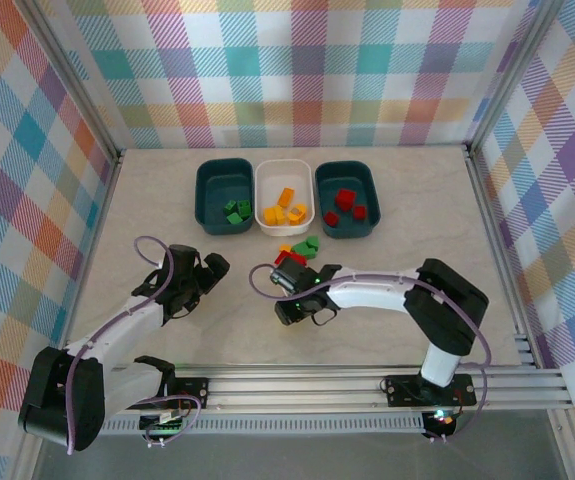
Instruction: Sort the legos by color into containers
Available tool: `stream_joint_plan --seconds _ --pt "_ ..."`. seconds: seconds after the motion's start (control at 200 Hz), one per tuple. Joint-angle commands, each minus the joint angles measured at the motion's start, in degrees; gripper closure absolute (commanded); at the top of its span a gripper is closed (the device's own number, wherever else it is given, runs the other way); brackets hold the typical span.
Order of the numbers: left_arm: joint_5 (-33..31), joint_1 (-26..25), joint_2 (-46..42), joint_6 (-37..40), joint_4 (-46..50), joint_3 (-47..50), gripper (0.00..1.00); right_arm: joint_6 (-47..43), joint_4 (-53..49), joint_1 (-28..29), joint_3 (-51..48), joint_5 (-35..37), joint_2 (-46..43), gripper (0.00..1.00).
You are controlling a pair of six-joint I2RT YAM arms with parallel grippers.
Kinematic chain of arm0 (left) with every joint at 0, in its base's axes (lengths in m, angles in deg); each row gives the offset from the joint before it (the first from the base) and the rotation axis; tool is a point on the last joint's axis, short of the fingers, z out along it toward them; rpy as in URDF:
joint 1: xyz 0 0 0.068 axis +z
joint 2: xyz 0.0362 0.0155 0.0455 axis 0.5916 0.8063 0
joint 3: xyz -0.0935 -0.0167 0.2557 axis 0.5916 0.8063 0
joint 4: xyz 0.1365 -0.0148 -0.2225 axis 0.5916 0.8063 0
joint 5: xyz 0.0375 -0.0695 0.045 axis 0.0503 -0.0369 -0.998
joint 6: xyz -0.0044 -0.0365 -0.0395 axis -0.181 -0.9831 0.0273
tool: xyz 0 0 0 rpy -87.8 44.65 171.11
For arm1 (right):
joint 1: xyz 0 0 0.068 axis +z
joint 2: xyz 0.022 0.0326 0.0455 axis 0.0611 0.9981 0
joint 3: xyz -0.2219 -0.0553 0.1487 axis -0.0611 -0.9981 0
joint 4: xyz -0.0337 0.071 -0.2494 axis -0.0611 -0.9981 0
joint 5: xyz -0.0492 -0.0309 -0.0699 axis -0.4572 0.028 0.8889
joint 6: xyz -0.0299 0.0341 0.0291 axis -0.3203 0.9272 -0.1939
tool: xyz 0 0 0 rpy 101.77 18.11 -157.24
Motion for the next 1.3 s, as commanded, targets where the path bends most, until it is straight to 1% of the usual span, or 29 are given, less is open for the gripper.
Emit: stream_joint_plan --seconds 0.0,0.125,0.23,0.3,0.37,0.46,0.56,0.67,0.77,0.835,0.865,0.895,0.94,0.98,1.03,1.085,1.185,1.295 --pt "0.9 0.1 -0.6 -0.2 0.3 -0.2 0.00 -0.8 -1.2 0.2 2.9 1.0 1.3 0.68" --pt "0.6 0.2 -2.1 0.5 1.5 -0.8 0.00 -2.1 -1.0 0.2 4.6 1.1 -2.8 0.76" --pt "0.9 0.1 -2.8 0.8 1.4 -0.9 0.00 -4.4 -0.7 -0.6 8.2 3.4 -6.0 0.78" --pt "2.1 0.0 -2.5 0.7 0.5 -1.1 0.00 -6.7 0.3 -3.1 11.1 5.1 -6.3 0.77" --pt "4.0 -0.7 -1.4 0.9 -1.1 -0.8 0.00 -8.3 1.8 -7.9 14.2 5.7 -4.8 0.77" --pt "5.5 -3.8 1.6 1.1 -2.9 -1.4 0.00 -9.0 2.8 -14.8 20.0 4.1 0.7 0.77" --pt "6.5 -9.2 6.6 2.2 -3.4 -3.9 0.00 -8.9 1.0 -20.9 28.9 1.6 9.5 0.77" --pt "6.5 -14.8 11.3 3.8 -3.7 -7.2 0.01 -9.1 -2.2 -24.5 39.1 0.0 18.6 0.77" --pt "4.8 -19.6 13.0 5.4 -3.6 -9.5 0.02 -8.6 -5.1 -26.4 46.4 -2.1 23.8 0.75" --pt "3.2 -21.8 14.0 7.1 -2.0 -11.8 0.02 -9.0 -7.4 -26.8 50.5 -2.1 26.2 0.71" --pt "2.5 -22.5 14.7 8.1 -0.9 -12.9 0.02 -9.2 -8.3 -26.8 51.8 -2.0 26.9 0.65" --pt "2.0 -23.1 15.4 9.0 0.0 -14.1 0.02 -9.5 -8.7 -26.9 52.6 -1.9 27.0 0.58" --pt "1.3 -23.7 16.5 10.6 0.8 -15.8 0.02 -9.7 -8.9 -26.9 52.7 -1.1 26.4 0.45" --pt "0.8 -24.0 17.5 12.0 1.4 -16.9 0.03 -9.7 -9.3 -26.8 52.2 -0.3 25.0 0.41" --pt "0.6 -24.2 18.9 13.9 1.4 -18.5 0.04 -9.6 -8.5 -26.8 50.0 0.3 21.7 0.40" --pt "0.4 -24.5 20.6 16.0 1.4 -20.3 0.06 -8.8 -5.5 -26.8 45.0 0.4 16.6 0.39" --pt "0.6 -24.8 24.6 21.0 1.7 -23.9 0.12 -7.2 -0.9 -26.8 33.7 0.4 7.0 0.37" --pt "-0.2 -25.4 29.9 26.5 4.1 -28.6 0.19 -5.8 2.9 -26.9 21.2 1.3 -2.1 0.35"
